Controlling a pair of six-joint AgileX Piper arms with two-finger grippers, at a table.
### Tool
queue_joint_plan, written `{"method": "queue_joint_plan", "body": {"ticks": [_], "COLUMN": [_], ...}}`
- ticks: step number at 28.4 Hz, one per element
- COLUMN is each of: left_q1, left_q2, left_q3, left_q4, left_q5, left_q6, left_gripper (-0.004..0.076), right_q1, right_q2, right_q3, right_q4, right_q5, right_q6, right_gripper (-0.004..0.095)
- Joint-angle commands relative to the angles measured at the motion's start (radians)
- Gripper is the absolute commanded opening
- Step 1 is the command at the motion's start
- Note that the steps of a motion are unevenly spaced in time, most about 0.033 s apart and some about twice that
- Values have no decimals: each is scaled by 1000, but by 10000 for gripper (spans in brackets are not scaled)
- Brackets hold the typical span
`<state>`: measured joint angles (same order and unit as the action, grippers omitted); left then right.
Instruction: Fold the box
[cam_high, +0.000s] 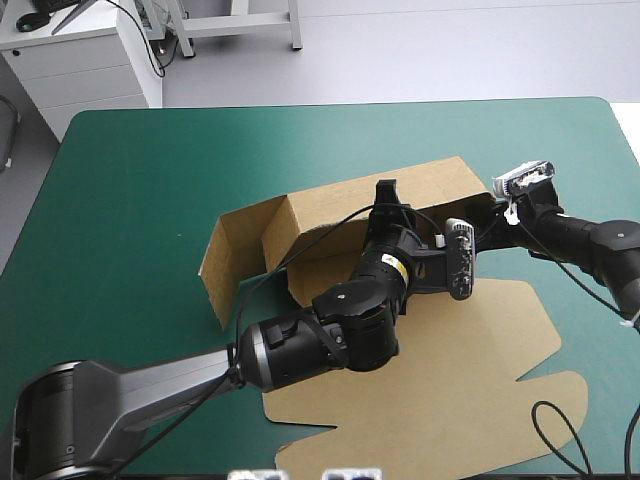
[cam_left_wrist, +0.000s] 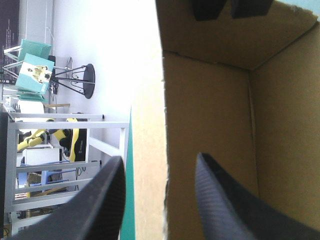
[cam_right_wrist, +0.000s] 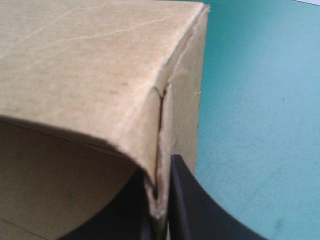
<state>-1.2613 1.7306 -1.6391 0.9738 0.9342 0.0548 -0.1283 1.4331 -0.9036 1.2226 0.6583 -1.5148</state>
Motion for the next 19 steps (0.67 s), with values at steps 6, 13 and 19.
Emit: {"method": "queue_joint_plan", "body": {"ticks": [6,13,19], "left_q1": [90,350,720], "left_q2": [-138,-238,-357], "left_q3": [-24,-24,-24], "left_q4": [40,-83,-443], "left_q5": [-92,-209,-234], "left_q6": [-29,-132,-110], "left_gripper": [0,0,0], "right_q1": [2,3,67], "right_q2": [-21,-21,-21], "right_q3": [-48,-146,-293], "right_q4": [-23,-233,-298], "right_q5": [-16,3,85], "right_q6": [69,303,491], "right_gripper": [0,1,1]}}
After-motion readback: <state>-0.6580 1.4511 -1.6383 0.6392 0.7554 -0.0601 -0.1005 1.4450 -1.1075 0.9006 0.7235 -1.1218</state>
